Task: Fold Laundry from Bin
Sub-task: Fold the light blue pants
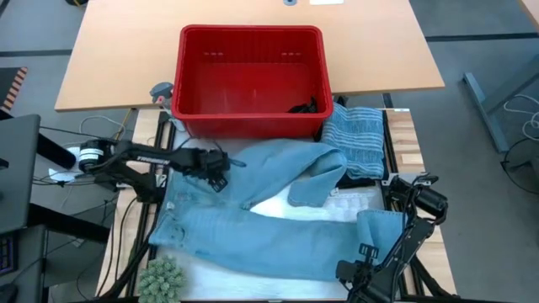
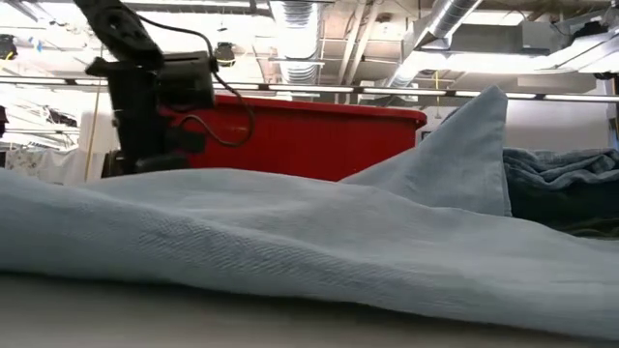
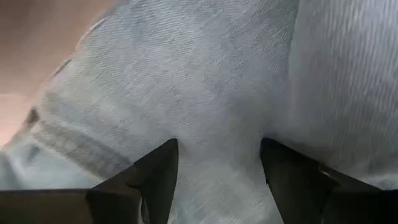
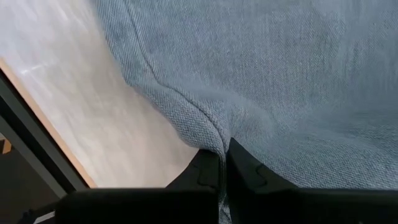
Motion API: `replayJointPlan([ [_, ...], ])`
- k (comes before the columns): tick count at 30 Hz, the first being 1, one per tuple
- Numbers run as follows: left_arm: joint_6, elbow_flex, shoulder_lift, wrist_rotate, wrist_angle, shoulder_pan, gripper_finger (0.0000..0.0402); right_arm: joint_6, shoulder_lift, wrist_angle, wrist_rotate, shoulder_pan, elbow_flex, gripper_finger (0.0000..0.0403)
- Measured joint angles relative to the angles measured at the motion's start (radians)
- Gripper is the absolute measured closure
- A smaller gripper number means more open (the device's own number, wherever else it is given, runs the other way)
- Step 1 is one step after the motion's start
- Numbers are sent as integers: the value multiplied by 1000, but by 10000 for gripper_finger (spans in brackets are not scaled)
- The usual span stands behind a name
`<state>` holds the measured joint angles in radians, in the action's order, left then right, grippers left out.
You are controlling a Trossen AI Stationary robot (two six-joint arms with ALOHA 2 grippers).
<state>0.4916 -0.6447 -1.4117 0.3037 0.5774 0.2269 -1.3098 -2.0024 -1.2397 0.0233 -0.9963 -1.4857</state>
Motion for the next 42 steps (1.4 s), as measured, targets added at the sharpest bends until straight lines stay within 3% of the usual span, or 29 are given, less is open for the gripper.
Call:
replayJointPlan([
  [6,-46,-101,7,-70,62,84,185,-3,0,-1,0,7,0,370],
  [13,-66,-387,83,-204,251,23,185,-56,0,-48,4,25,11,369],
  [22,45,-706,231,-90,440,-152,185,-102,52,-164,-2,48,-20,331],
  [27,121,-733,309,-14,436,-250,185,-196,166,-315,5,69,-39,283],
  [35,151,-702,338,4,471,-337,185,-474,397,-333,67,72,-42,199],
  [37,172,-688,330,10,471,-358,185,-550,425,-331,201,62,-41,188],
  [40,175,-666,319,28,459,-400,185,-728,460,-334,549,76,-9,185],
  [42,176,-655,315,42,455,-422,185,-783,473,-331,636,120,28,185],
])
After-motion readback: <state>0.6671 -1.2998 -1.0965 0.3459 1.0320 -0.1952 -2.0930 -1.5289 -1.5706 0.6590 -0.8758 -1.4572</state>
